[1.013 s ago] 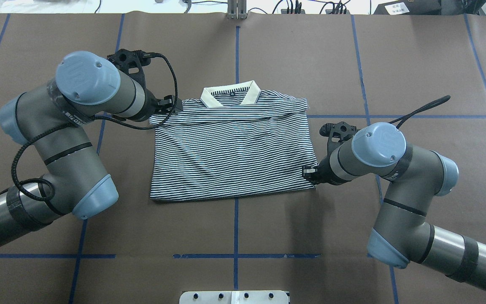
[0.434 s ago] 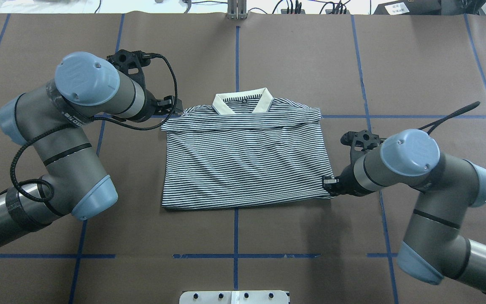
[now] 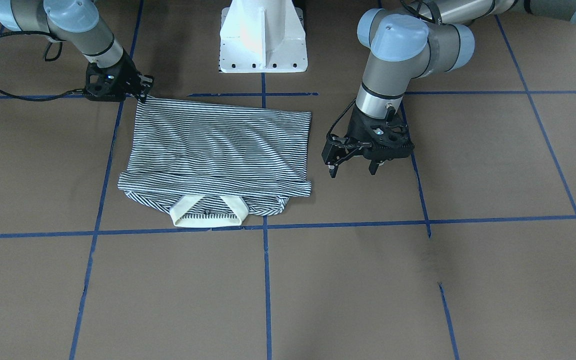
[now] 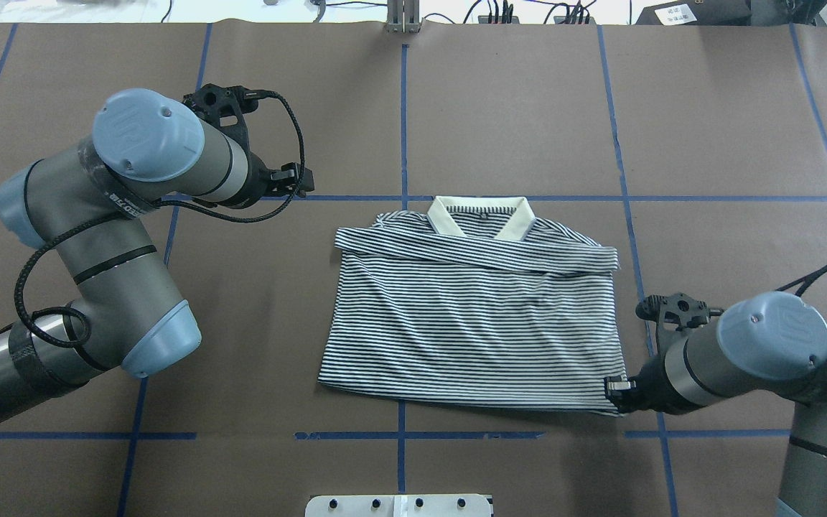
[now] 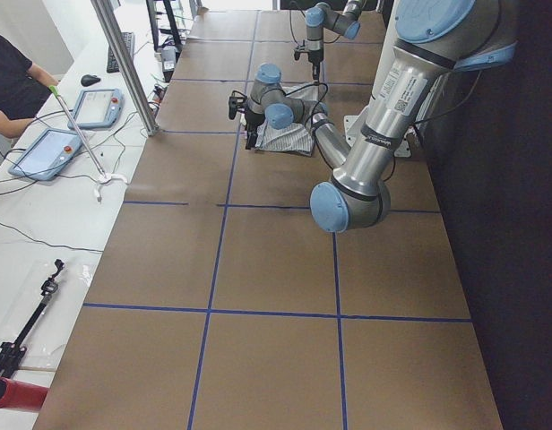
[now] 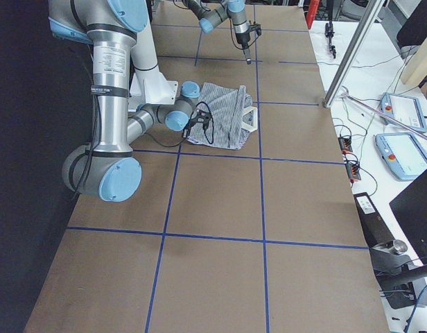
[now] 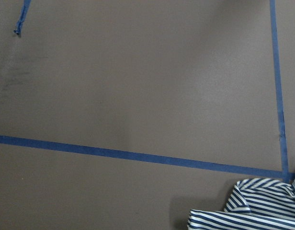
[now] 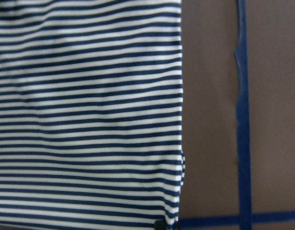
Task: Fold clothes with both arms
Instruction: 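Grasp the shirt edge with the right gripper and drag it away, then lift the shirt edge with the right gripper while the left arm lowers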
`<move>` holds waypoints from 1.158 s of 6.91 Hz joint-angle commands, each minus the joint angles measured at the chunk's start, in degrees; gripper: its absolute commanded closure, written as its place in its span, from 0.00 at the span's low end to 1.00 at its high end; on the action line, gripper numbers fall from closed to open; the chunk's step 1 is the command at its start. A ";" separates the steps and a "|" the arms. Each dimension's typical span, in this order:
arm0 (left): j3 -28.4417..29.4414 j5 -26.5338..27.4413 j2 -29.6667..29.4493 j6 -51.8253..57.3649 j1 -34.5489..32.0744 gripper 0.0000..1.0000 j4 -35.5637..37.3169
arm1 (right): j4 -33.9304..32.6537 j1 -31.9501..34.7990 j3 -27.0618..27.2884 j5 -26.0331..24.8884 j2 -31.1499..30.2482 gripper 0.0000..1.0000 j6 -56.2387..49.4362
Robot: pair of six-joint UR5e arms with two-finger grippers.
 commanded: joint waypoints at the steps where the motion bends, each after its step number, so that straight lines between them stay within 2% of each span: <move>1: -0.67 0.02 -0.01 -0.66 0.53 0.00 0.01 | 0.31 -9.73 4.40 0.25 -3.78 1.00 7.62; 2: -0.84 0.02 0.08 -0.66 0.79 0.00 0.01 | 0.66 -10.47 5.11 -0.10 -3.52 0.01 8.18; 4: -2.41 -0.50 0.08 -1.01 1.75 0.00 0.36 | 0.92 -9.34 6.60 -1.32 -3.16 0.00 8.97; 5: -4.52 -1.46 1.47 -6.24 5.24 0.00 1.23 | 0.92 -5.15 6.61 -2.29 -2.21 0.00 8.54; 6: -4.71 -1.21 1.66 -16.12 11.54 0.00 1.33 | 1.10 -0.50 6.61 -2.04 -0.89 0.00 7.84; 8: -4.45 -1.12 1.32 -30.66 19.31 0.00 1.33 | 2.32 7.33 6.34 -0.73 3.24 0.00 4.79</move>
